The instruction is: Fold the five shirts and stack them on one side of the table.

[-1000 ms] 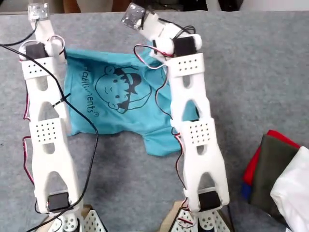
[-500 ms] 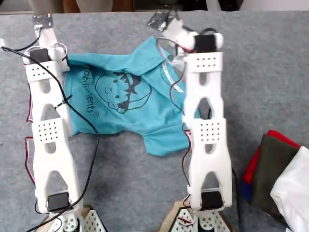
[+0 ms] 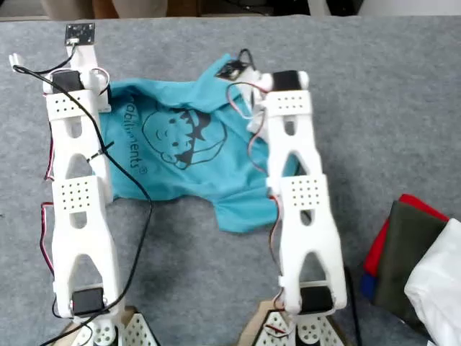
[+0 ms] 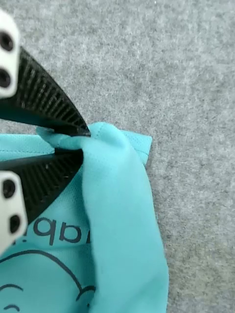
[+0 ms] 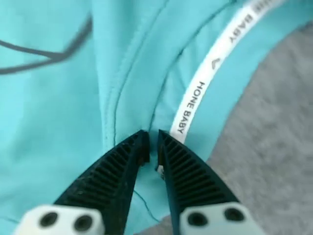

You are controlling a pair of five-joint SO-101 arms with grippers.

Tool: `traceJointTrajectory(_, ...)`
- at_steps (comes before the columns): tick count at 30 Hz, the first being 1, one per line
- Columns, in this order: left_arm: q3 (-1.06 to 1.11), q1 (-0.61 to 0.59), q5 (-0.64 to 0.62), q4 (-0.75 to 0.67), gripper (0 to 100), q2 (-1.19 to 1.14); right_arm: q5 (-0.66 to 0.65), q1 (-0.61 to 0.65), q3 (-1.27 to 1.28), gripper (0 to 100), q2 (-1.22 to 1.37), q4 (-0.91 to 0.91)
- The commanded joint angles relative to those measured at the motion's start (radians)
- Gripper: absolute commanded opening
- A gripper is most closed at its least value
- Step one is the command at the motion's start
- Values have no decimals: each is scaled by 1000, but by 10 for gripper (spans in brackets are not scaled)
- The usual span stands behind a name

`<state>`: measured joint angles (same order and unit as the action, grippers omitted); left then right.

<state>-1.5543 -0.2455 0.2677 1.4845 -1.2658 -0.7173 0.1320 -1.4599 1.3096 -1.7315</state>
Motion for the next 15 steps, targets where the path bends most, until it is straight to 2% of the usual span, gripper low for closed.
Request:
traceJointTrajectory(1,-52,0,6,3,18,24,-35,-74,-1,55,-7,12)
traceJointTrajectory(8,-52,0,6,5,18,24,-58,-182,-25,55,-22,3)
traceJointTrajectory(11,-52,8,6,5,18,24,-51,-180,-120,55,-73,-60)
traceJointTrajectory(15,-52,9,6,6,18,24,-25,-153,-197,67,-249,-51)
